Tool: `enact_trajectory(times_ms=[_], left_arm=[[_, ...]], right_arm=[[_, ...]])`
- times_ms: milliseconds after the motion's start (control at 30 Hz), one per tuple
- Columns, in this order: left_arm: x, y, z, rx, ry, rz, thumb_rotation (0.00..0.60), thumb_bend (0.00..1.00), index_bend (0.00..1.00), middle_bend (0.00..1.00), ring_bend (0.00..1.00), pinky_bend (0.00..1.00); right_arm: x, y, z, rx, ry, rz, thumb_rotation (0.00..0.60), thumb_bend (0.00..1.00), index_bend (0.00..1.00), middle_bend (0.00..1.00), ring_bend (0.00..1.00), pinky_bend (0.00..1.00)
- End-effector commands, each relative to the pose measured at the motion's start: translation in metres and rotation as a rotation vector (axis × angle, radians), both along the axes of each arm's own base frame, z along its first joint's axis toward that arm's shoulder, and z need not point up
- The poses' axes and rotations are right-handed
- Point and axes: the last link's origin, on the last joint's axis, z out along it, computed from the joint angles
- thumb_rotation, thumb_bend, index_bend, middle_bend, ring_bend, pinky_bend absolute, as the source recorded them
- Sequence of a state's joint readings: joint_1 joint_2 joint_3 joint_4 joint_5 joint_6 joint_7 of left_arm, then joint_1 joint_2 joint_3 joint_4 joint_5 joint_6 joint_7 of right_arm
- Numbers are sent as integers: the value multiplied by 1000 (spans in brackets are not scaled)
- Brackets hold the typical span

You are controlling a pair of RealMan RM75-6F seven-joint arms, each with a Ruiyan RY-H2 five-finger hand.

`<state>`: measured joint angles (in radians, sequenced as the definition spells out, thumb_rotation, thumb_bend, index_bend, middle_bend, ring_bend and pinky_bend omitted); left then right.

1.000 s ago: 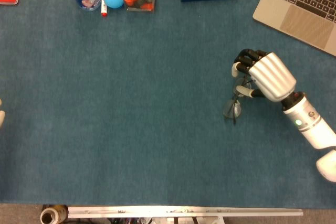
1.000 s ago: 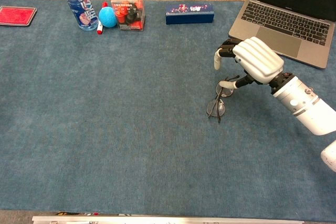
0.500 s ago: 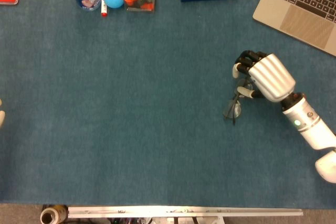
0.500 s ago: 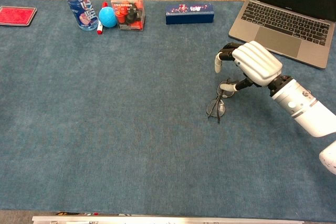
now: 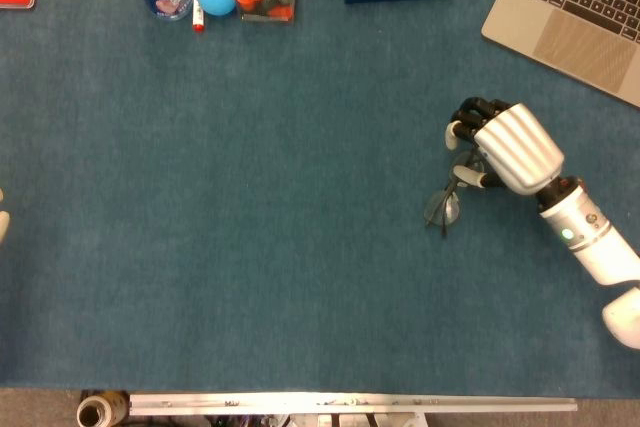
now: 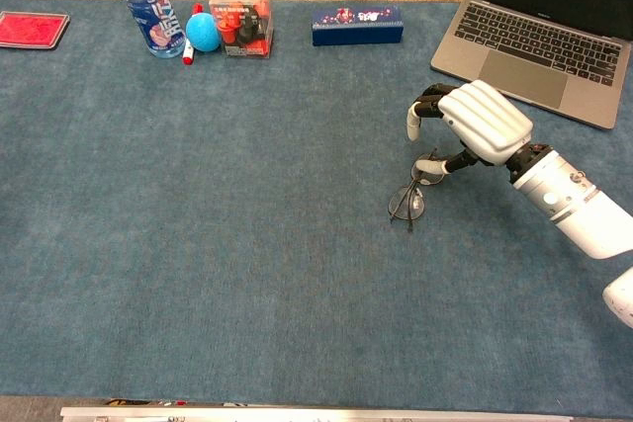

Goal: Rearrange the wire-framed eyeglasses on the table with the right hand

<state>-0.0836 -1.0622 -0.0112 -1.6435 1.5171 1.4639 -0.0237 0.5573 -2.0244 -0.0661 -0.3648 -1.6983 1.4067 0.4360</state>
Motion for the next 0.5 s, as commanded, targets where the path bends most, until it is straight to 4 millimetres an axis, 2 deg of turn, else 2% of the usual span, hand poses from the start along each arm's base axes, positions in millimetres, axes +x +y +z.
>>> enact_trajectory(times_ms=[33,267,500], left_arm=[[0,0,0,1,0,0,600,280,515,487,313,463],[0,0,0,2,1,1,600,280,515,487,313,463],[0,0,0,0,3,0,600,280,515,487,313,463]], right_arm=[[-1,0,0,0,3,-2,600,94,553,522,335,557],[5,0,6,-15,-48,20,600,94,553,522,335,557],[17,4,24,-66,-108,99,600,94,553,522,335,557]])
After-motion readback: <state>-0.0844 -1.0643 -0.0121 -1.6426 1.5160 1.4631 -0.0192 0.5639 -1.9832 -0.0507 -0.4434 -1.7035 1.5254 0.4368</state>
